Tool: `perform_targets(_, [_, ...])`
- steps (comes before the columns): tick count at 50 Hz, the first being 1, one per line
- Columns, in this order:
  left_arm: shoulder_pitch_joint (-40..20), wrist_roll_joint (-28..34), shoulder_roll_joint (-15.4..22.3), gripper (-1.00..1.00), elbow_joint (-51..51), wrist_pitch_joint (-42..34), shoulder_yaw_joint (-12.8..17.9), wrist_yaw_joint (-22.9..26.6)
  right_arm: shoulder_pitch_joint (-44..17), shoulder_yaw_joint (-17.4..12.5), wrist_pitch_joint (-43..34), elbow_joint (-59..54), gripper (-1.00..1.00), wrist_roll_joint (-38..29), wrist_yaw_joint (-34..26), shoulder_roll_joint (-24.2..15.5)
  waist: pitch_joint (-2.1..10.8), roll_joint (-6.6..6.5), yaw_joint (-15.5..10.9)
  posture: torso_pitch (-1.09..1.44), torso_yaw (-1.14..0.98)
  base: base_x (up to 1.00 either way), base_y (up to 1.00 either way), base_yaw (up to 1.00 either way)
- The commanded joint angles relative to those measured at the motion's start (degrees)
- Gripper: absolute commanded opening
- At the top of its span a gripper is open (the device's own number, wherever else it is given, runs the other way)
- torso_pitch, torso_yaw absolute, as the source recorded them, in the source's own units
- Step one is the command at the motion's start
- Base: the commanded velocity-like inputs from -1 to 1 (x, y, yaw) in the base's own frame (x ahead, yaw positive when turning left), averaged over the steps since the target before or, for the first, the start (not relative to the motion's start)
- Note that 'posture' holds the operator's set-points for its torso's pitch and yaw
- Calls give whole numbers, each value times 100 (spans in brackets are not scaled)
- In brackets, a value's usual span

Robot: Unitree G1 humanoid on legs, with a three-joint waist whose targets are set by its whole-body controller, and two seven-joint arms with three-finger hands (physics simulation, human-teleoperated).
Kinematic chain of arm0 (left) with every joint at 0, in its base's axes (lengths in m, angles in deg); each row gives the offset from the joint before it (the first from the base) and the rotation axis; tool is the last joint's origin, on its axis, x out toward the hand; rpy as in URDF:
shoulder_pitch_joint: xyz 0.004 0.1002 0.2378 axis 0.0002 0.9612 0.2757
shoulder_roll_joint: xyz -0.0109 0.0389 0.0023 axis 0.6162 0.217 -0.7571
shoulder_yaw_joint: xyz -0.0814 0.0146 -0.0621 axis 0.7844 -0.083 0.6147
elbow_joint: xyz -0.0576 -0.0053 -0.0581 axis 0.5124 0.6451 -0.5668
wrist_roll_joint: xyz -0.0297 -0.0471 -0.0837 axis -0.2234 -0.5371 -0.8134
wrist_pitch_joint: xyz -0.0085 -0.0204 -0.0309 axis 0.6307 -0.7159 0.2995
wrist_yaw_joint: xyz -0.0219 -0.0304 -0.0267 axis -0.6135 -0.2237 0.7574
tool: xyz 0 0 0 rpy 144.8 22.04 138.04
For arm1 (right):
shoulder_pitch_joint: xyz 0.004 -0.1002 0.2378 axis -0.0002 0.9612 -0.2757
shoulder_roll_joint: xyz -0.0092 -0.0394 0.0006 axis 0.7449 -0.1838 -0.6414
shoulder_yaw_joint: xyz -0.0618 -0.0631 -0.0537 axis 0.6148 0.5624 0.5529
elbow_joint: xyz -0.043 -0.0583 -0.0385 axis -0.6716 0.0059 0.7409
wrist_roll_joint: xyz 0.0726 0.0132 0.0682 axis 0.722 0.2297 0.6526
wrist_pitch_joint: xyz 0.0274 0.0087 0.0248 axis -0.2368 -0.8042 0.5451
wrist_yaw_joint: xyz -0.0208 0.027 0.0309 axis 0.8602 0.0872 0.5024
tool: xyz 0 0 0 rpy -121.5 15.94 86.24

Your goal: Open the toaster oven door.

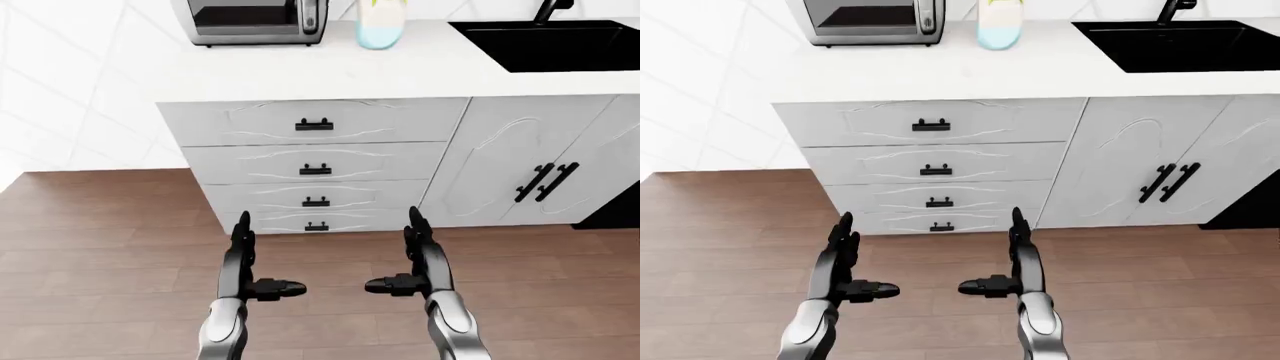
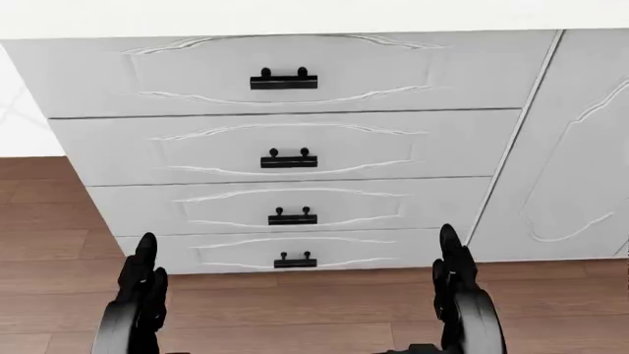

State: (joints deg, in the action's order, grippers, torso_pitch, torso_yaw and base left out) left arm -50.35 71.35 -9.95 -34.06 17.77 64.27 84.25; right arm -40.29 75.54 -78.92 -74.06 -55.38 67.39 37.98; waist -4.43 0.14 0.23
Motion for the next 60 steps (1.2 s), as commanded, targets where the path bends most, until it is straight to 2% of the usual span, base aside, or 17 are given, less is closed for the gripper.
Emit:
perform_targets(1, [-153,30,17,100,-700,130,-29,-25,-216,1,621,288,100,-11,-26,-28,5,45,12,0,0,0,0,0])
perform_targets(3, [-163,19,-11,100,-784,88,1,-105,-104,55,620,475,100,-53,-1,9,352,-1,-30,0,0,0,0,0])
perform_targets(4, [-152,10,-15,100,-669,203,-4,-93,-49,79,601,566,100,-97,35,21,306,3,-29,0,0,0,0,0])
perform_targets(5, [-81,35,-19,100,-738,212,-43,-82,-24,73,583,630,100,-91,61,30,98,41,-31,0,0,0,0,0])
perform_targets(7, [1,49,18,100,-930,74,-115,73,32,108,603,716,100,-150,60,23,392,41,-37,0,0,0,0,0])
perform_targets(8, [-10,53,6,100,-957,47,-96,60,38,114,624,709,100,-175,60,20,427,36,-38,0,0,0,0,0])
perform_targets(13, [-77,36,16,100,-1182,-180,-30,44,-22,105,362,1075,100,-259,107,12,445,25,-44,0,0,0,0,0])
perform_targets(20, [-436,244,-10,100,-3133,-1844,-293,68,-227,1,-419,1961,100,-240,114,-38,503,25,-43,0,0,0,0,0])
perform_targets(27, [-1055,233,96,100,-3616,-2680,-25,105,-756,-148,-2118,3526,100,9,143,-100,560,28,-61,0,0,0,0,0])
perform_targets(37, [-2192,-160,545,100,-4518,-4273,534,-63,-1969,-449,-4068,4973,100,325,362,-406,464,38,-64,0,0,0,0,0])
perform_targets(38, [-2276,-198,576,100,-4604,-4420,533,-83,-2003,-458,-4134,5028,100,363,390,-418,559,2,-60,0,0,6,0,0])
perform_targets(44, [-2443,-293,677,100,-4583,-4514,567,-169,-2021,-496,-4285,5203,100,617,461,-440,188,19,-61,0,0,22,0,0])
perform_targets(47, [-2449,-312,686,100,-4641,-4571,555,-199,-1969,-498,-4145,5187,100,715,491,-418,137,204,-50,0,0,37,0,0])
perform_targets(51, [-2314,-307,641,100,-4512,-4354,524,-217,-1840,-491,-4027,5192,100,776,506,-435,167,172,-28,0,0,38,0,0])
perform_targets(57, [-2255,-302,634,100,-4466,-4278,505,-197,-1795,-485,-3901,5143,100,854,568,-427,177,-113,10,0,0,39,0,0])
perform_targets(59, [-2228,-321,604,100,-4430,-4226,524,-208,-1704,-444,-3812,5119,100,845,557,-410,219,-385,46,0,0,45,0,0])
perform_targets(60, [-2210,-327,595,100,-4394,-4183,517,-210,-1683,-438,-3793,5110,100,844,556,-402,310,-616,27,0,0,49,0,0])
